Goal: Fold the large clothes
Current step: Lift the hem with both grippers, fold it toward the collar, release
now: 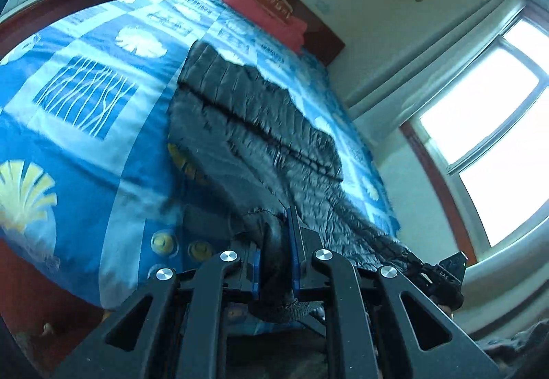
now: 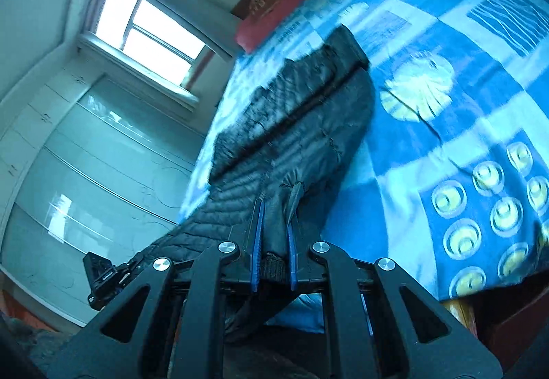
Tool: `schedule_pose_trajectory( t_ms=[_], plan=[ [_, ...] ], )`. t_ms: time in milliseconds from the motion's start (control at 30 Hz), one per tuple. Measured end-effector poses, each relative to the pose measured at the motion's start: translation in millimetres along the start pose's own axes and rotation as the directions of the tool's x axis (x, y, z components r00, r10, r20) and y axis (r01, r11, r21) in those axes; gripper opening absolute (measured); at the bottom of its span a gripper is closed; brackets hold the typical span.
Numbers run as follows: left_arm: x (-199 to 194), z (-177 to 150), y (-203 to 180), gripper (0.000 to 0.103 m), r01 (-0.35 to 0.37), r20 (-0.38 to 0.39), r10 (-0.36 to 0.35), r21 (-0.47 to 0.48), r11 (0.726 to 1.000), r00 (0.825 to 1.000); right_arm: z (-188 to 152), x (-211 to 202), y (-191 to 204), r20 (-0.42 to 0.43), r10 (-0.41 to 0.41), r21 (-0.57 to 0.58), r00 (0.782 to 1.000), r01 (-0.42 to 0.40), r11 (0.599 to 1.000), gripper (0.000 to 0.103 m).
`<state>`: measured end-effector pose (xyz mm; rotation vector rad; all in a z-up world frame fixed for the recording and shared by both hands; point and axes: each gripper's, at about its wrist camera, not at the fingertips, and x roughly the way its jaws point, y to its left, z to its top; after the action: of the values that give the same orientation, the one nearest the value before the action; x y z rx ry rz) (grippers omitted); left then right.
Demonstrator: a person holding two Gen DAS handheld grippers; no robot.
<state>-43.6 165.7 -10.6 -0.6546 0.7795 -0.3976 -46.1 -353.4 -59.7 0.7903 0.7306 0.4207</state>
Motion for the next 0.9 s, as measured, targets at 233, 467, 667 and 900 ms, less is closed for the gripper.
schedule_pose_trajectory(
  t_ms=[233, 467, 667, 900],
  plan=[
    [12, 50, 1, 0.012, 0.045, 0.038, -0.044, -0.014, 0.999, 0.998, 48, 24, 24, 0.046, 0.053, -0.078, 0.998, -0.049, 0.996, 0.012],
    [58, 118, 2, 0.012, 0.051, 0.055, -0.051, 0.003, 0.999, 0.997, 126, 83, 31, 0.052, 0.091, -0.101, 0.994, -0.086, 0.991, 0.011],
    [128, 190, 17, 0.012, -0.01, 0.076, 0.008, 0.02, 1.0, 0.997, 207, 159, 22, 0.086, 0.068, -0.085, 0.994, -0.061, 0.995, 0.011],
    [236, 244, 70, 0.012, -0.091, -0.006, 0.091, -0.068, 0.994, 0.996, 258, 264, -33, 0.031, -0.017, 0.042, 0.999, 0.016, 0.999, 0.012]
  ],
)
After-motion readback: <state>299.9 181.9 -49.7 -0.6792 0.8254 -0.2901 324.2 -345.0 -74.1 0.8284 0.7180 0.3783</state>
